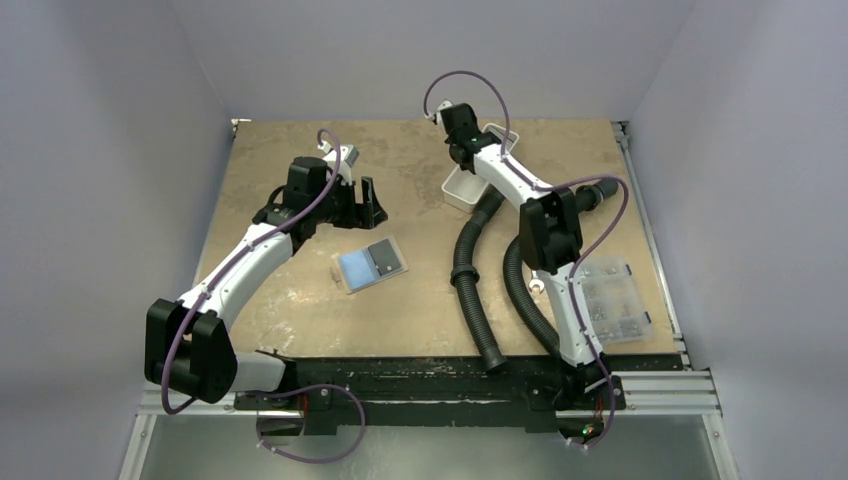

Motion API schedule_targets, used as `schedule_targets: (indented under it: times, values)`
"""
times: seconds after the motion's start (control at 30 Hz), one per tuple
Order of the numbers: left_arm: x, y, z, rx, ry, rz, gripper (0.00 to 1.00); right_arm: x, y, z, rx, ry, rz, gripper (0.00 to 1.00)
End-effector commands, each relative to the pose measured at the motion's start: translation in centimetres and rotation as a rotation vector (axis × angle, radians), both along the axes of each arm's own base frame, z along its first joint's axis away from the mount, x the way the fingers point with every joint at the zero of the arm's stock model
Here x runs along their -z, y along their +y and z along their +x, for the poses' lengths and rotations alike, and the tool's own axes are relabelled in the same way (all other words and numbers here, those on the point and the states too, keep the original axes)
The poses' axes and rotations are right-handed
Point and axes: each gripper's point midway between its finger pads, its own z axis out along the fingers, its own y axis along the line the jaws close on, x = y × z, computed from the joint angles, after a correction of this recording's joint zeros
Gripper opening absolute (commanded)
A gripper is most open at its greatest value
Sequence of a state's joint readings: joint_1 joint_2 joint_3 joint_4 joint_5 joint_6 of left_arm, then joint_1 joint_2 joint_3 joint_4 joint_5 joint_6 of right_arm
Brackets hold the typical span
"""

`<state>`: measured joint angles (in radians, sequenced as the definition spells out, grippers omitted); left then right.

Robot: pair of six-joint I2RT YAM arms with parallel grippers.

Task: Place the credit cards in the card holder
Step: Pick up the credit card from the storage box.

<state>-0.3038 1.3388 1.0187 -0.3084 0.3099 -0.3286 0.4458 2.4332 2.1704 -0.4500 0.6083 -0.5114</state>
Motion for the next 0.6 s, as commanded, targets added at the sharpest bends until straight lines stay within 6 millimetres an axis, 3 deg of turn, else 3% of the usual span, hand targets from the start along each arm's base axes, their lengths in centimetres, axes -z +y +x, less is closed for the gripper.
schedule_targets:
  times: [0.0,0.13,0.3,0.57]
  values:
    - [-0.8,-0.7,0.2,0.034,-0.044,-0.012,0.76,-6.9,0.1,-0.2,0.038,-0.125,0.135,0.00]
    - [-0.8,-0.7,0.1,0.034,-0.045,-0.013,0.76,-7.8,-0.1,-0.4,0.088,-0.153,0.231,0.00]
    - [-0.7,-0.7,0.2,0.032,-0.044,-0.014,0.76,-9.5,0.8,-1.0,0.071,-0.121,0.488,0.00]
    - [0.2,-0.5,0.4,0.009,-0.018,-0.005,0.75,-13.3,3.3,-4.2,0.098,-0.117,0.827,0.00]
